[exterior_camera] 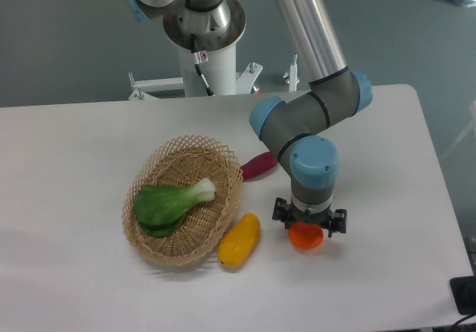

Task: Pick up the orange from the table
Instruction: 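Lower the gripper around the orange and close the fingers on it, then lift the grasped orange up off the table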

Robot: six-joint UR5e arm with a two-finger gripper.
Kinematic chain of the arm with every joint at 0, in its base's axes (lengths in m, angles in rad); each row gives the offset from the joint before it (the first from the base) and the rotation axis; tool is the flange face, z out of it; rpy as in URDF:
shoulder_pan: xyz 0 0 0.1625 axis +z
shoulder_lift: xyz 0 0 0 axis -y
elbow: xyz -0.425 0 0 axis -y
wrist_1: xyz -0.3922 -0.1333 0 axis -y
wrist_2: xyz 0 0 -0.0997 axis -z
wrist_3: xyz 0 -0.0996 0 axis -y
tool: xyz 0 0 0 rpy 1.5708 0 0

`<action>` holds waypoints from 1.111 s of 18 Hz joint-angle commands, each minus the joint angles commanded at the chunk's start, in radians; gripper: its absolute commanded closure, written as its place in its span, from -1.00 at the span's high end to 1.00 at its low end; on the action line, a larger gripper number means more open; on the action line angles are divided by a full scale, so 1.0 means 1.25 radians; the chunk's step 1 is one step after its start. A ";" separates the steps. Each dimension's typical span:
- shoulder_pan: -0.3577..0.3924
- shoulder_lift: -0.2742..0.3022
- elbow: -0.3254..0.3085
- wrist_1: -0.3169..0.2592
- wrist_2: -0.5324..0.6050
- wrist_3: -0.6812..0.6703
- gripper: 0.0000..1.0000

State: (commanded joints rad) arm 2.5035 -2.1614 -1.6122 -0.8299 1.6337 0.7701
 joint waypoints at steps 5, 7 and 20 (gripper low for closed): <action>-0.009 0.005 -0.004 0.001 0.001 0.004 0.66; -0.009 0.007 -0.004 0.001 0.001 0.006 0.45; -0.009 0.015 0.016 0.001 0.000 0.015 0.43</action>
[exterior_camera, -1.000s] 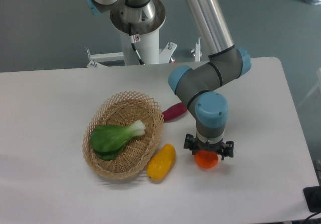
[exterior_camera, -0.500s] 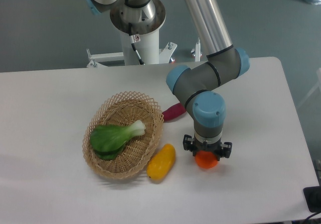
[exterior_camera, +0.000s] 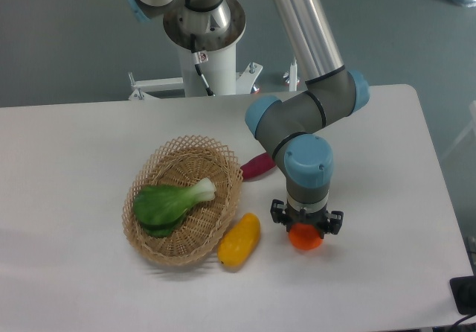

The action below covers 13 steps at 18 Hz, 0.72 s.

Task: Pick up the orange from the table
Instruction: 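Lift the grasped orange up off the table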

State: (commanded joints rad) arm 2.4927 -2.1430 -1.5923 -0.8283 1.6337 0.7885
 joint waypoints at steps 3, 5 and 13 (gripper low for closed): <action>0.006 0.015 0.029 -0.004 -0.010 0.000 0.01; 0.021 0.035 0.036 -0.004 -0.056 0.000 -0.12; 0.040 0.092 0.200 -0.202 -0.091 0.115 -0.11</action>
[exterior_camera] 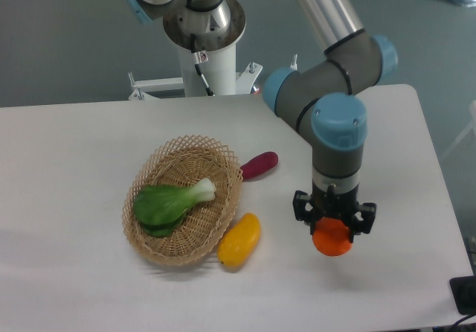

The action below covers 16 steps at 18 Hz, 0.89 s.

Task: Pick up the orange from the table
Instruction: 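Lift the grasped orange up off the table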

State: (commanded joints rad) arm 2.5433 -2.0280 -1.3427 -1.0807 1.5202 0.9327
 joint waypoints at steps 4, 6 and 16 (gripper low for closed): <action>0.016 0.024 0.101 -0.138 -0.056 0.001 -0.17; 0.036 0.060 0.096 -0.181 -0.059 0.070 -0.19; 0.066 0.104 0.090 -0.278 -0.054 0.169 -0.20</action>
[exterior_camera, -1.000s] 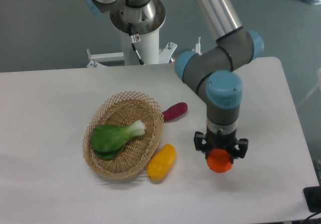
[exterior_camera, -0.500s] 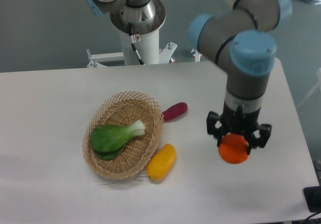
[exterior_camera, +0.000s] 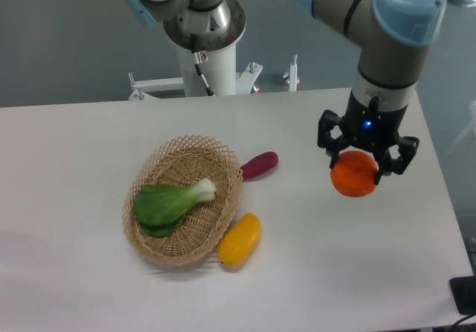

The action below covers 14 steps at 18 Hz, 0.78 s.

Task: Pick up the orange from the table
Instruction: 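Lift the grasped orange up off the table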

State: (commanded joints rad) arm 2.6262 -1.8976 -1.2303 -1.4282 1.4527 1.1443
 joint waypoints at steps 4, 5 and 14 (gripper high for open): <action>0.005 0.000 0.000 0.000 -0.006 0.000 -0.20; 0.005 0.001 0.000 0.001 -0.006 0.000 -0.20; 0.013 0.001 0.000 0.001 -0.009 0.000 -0.20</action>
State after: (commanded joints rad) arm 2.6430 -1.8960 -1.2303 -1.4266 1.4419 1.1443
